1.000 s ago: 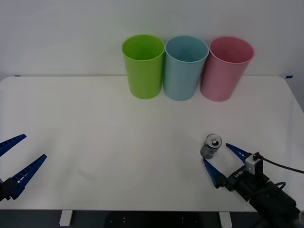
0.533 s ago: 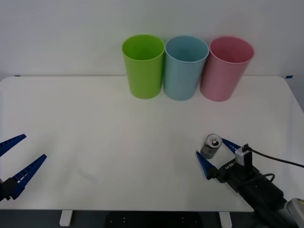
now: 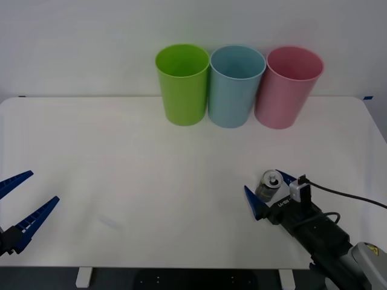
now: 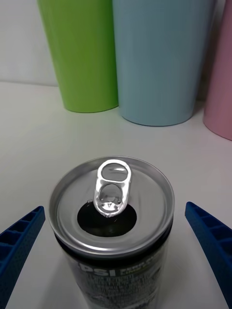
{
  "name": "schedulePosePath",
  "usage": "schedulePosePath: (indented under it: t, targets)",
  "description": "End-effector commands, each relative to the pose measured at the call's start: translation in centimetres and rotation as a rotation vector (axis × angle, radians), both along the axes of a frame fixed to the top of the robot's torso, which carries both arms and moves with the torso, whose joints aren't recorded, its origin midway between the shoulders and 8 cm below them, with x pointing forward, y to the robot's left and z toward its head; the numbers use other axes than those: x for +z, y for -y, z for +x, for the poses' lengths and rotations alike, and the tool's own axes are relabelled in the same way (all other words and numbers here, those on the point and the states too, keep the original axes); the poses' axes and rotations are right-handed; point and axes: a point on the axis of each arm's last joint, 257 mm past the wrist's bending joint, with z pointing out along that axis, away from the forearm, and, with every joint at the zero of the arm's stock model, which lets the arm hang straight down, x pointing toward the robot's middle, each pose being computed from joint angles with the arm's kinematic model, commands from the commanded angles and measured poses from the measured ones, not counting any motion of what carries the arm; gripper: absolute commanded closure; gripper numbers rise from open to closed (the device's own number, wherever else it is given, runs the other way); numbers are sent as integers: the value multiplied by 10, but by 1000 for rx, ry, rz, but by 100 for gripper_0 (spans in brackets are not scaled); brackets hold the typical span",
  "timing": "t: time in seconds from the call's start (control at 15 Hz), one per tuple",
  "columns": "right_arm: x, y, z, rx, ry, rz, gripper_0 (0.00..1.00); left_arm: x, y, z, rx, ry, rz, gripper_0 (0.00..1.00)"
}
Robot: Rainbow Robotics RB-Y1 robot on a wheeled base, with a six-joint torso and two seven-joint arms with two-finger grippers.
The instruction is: Grasp the object on the table and drop it into the matching bin: aluminum can to the light blue bin, PET bottle to the pink bin.
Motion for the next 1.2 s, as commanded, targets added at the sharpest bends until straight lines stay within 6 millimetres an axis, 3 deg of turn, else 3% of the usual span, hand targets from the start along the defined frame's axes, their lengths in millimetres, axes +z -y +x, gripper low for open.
schedulePosePath:
  t: [0.07, 0.2, 0.27, 0.33, 0.4, 0.87, 1.2]
  targets:
    - [0, -2, 0, 4, 0, -1, 0, 0, 0, 0, 0, 0, 0, 0]
    - [0, -2, 0, 4, 0, -3, 6, 0, 0, 0, 0, 0, 0, 0]
    - [0, -2, 0, 5, -1, 2, 81, 0, 0, 0, 0, 0, 0, 0]
    - [-1, -3, -1, 5, -3, 2, 94, 0, 0, 0, 0, 0, 0, 0]
    - [0, -3, 0, 7, 0, -2, 100, 0, 0, 0, 0, 0, 0, 0]
    - [6, -7, 2, 16, 11, 10, 100, 0, 0, 0, 0, 0, 0, 0]
    - [25, -14, 8, 34, 47, 32, 100, 0, 0, 0, 0, 0, 0, 0]
